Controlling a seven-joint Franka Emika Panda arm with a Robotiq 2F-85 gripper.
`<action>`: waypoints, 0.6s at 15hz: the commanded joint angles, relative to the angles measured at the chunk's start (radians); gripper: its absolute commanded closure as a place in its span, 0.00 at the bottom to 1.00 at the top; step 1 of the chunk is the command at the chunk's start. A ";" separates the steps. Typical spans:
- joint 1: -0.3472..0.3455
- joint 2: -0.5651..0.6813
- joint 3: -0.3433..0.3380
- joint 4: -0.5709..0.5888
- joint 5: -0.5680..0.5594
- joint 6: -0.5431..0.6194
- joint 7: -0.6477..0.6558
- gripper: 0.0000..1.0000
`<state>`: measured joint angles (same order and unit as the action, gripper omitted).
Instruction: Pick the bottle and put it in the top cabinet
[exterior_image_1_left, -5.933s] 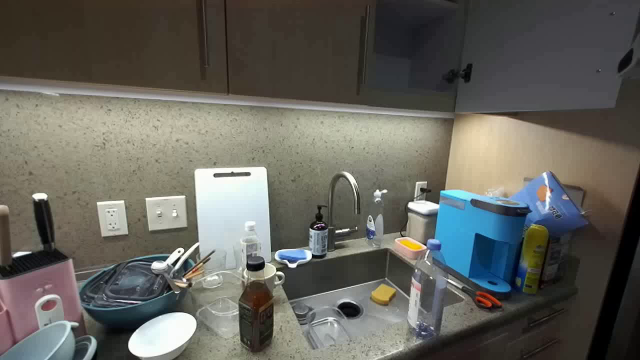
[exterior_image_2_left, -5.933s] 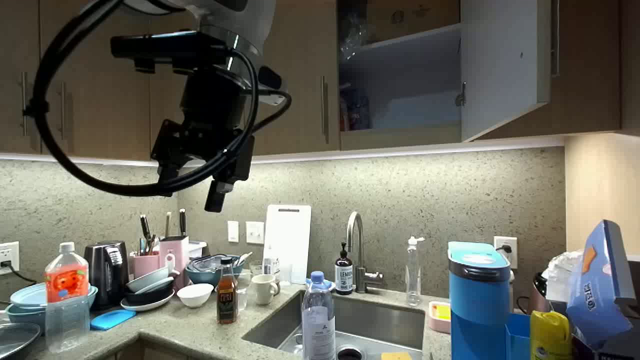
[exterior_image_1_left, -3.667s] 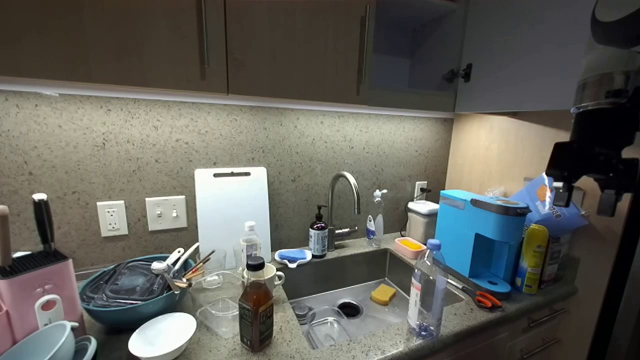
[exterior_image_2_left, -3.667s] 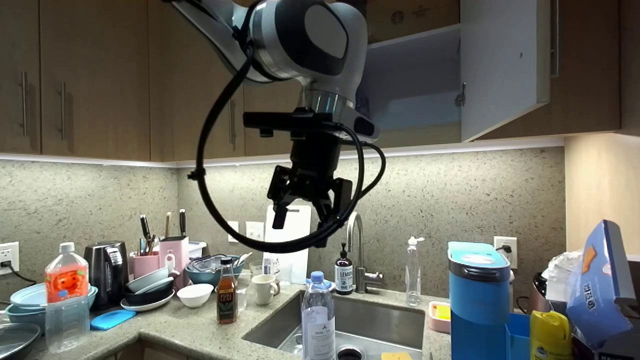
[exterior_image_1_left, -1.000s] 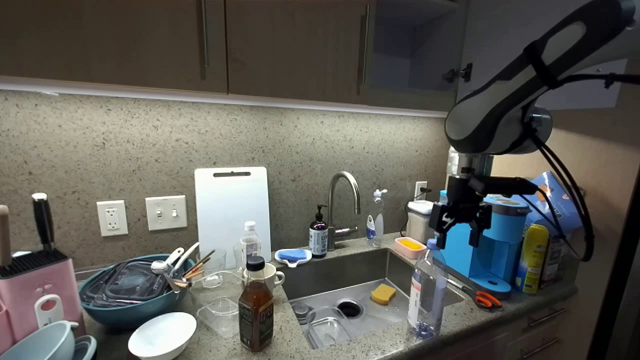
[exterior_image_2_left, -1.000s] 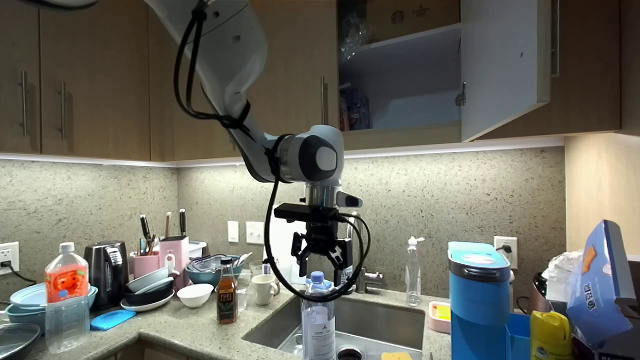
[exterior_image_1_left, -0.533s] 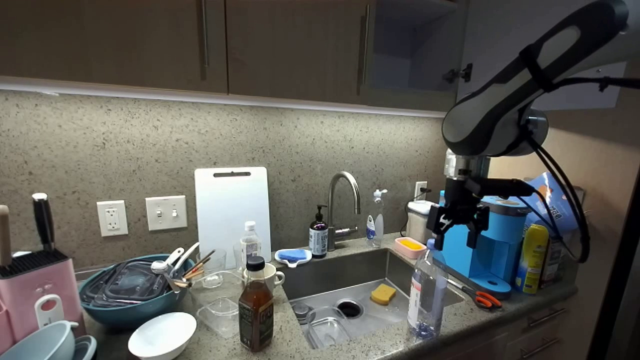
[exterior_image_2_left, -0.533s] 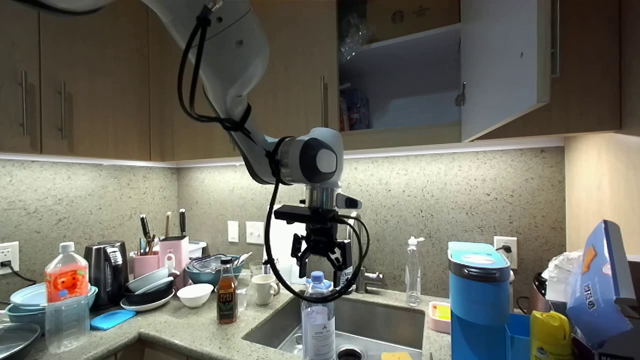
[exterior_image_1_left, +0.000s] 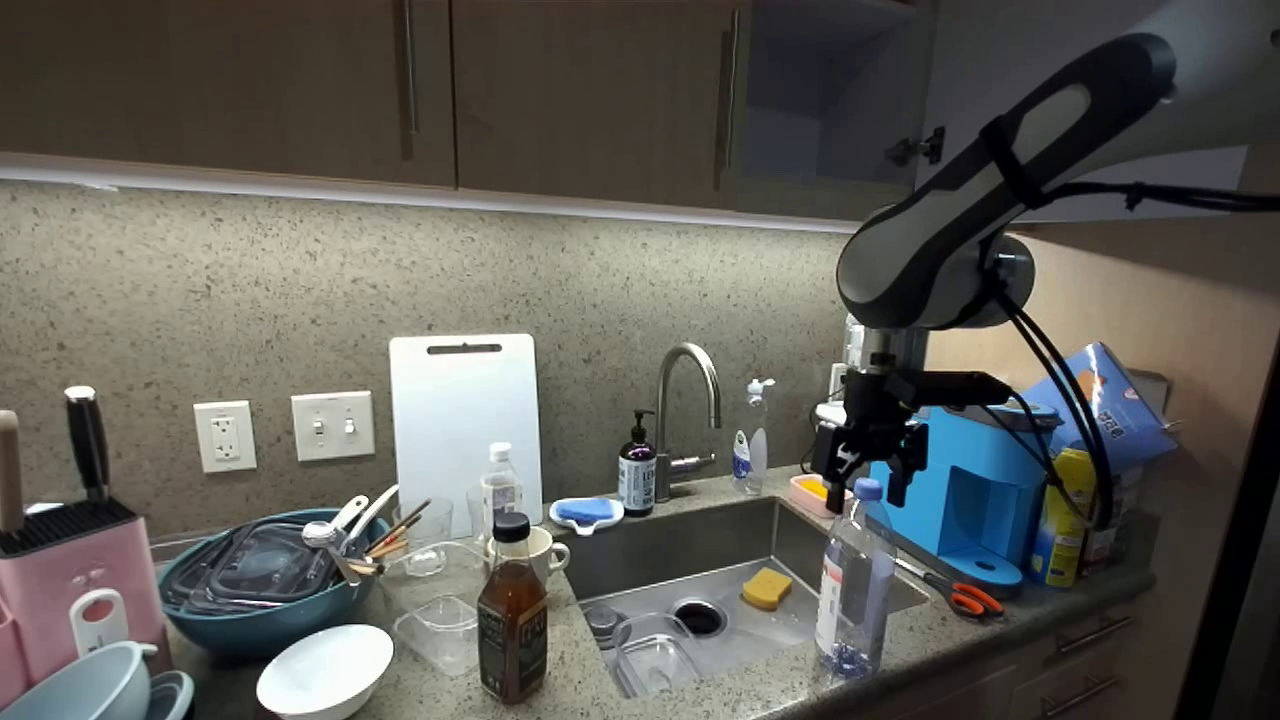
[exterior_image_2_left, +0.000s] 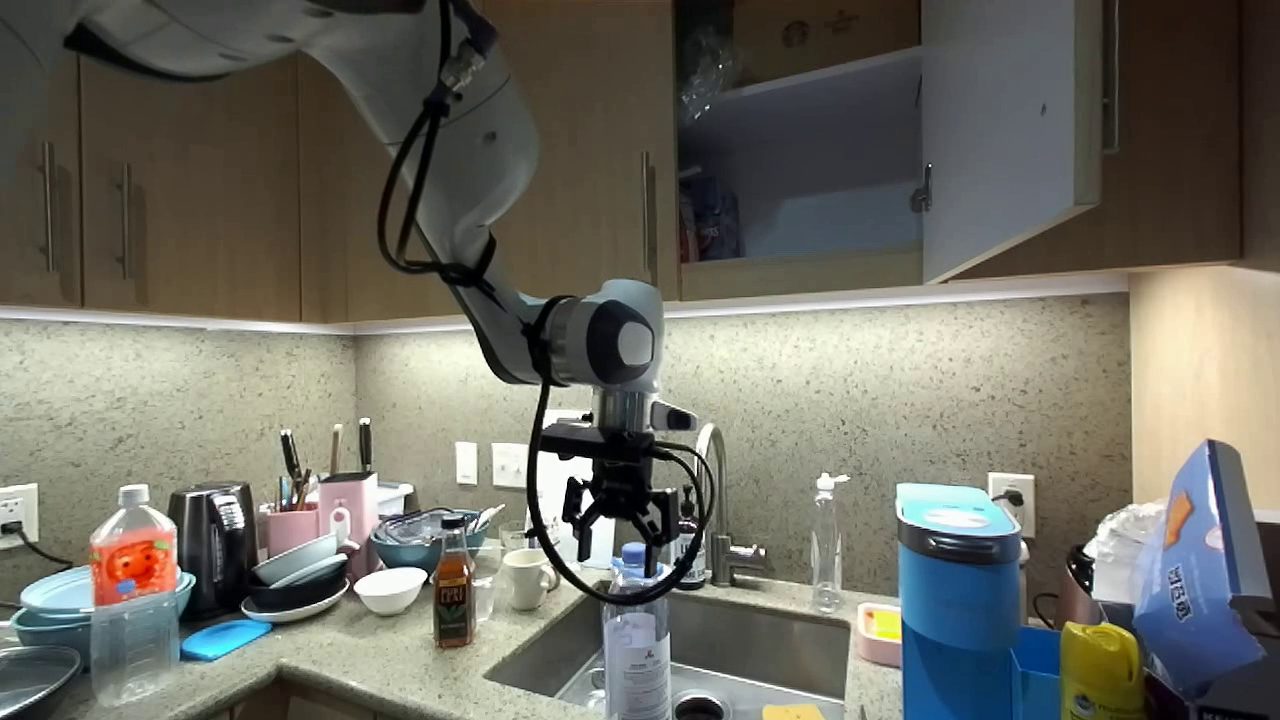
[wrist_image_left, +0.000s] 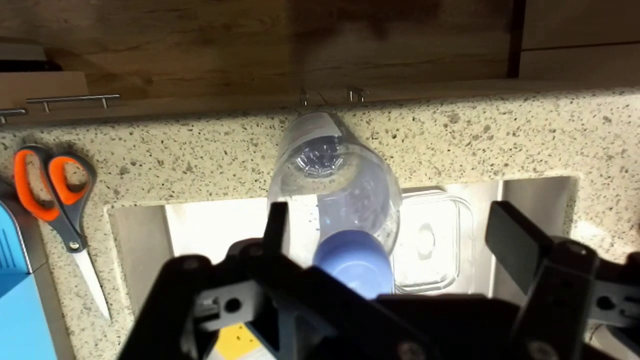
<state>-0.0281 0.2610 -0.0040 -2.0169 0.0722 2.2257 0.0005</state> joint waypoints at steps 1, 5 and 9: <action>-0.002 0.023 0.000 0.040 0.001 0.001 -0.026 0.00; 0.001 0.013 -0.001 0.033 0.003 -0.001 -0.005 0.00; -0.006 -0.013 -0.012 0.018 -0.006 -0.001 -0.003 0.00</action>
<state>-0.0276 0.2799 -0.0061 -1.9778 0.0722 2.2259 -0.0012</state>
